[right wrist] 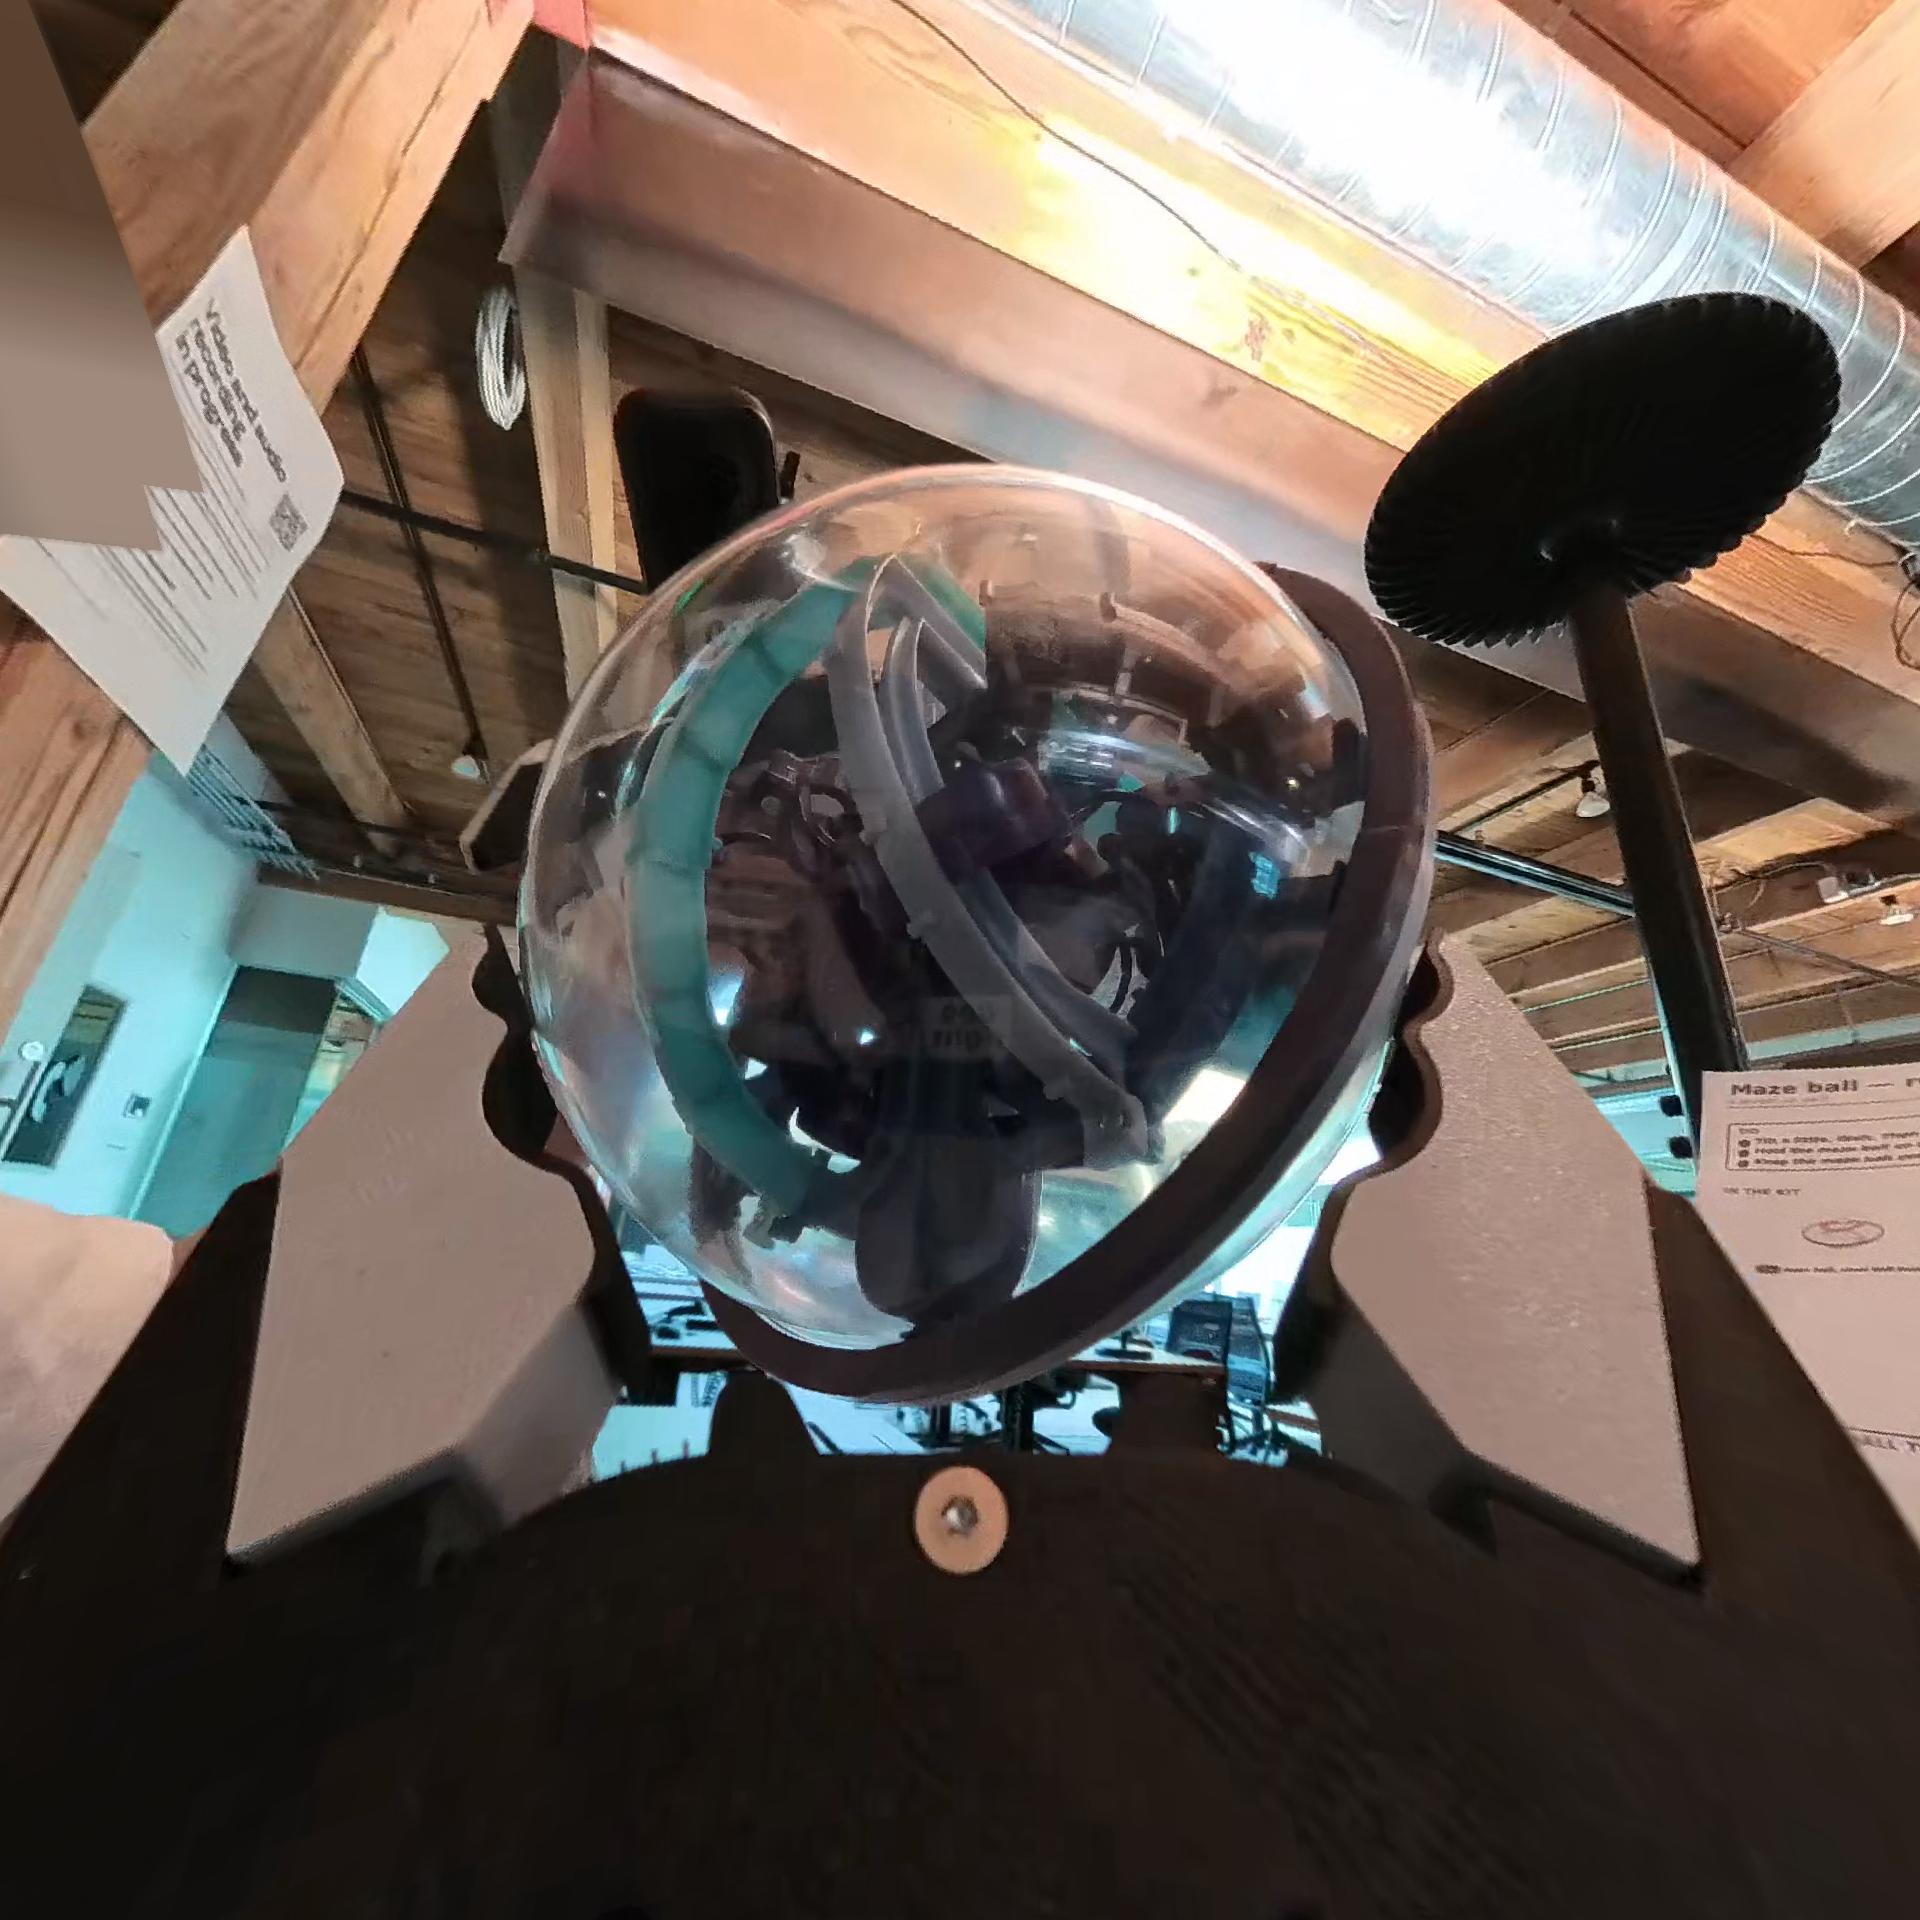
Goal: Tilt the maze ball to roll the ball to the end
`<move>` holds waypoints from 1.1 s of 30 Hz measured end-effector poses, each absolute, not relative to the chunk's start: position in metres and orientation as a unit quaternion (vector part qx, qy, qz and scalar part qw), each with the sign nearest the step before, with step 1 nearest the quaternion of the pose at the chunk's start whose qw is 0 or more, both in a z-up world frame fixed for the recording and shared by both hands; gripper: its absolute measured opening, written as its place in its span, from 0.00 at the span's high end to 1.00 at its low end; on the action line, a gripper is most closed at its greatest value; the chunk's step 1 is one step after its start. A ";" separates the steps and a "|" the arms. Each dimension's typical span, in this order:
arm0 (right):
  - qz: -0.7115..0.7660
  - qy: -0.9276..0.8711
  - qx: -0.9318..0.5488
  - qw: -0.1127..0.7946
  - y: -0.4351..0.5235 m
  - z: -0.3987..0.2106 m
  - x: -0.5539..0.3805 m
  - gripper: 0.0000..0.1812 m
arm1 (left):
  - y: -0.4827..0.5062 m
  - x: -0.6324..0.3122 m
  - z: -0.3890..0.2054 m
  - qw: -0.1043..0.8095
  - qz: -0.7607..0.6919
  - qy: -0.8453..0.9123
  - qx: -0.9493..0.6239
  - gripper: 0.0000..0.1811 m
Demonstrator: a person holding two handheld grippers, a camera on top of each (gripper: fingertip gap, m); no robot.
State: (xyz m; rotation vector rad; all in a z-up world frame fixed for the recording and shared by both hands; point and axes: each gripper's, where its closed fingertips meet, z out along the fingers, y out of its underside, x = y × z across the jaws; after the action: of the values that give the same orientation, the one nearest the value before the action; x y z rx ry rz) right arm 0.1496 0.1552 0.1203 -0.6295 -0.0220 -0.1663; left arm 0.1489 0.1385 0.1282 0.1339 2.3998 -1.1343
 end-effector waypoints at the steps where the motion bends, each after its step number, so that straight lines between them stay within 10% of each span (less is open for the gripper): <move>1: -0.083 -0.012 -0.309 0.947 0.156 0.120 0.149 0.13 | 0.138 0.148 0.129 0.241 -0.414 0.876 0.054 0.15; 33: -0.084 -0.099 -0.259 0.957 0.157 0.130 0.132 0.13 | 0.122 0.127 0.138 0.332 -0.289 0.891 0.113 0.15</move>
State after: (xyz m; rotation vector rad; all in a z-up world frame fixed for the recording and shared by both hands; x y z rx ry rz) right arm 0.1323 0.1568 0.1302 -0.5259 -0.2008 -0.1699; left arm 0.1266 0.1223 0.1384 0.2947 2.3263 -0.7560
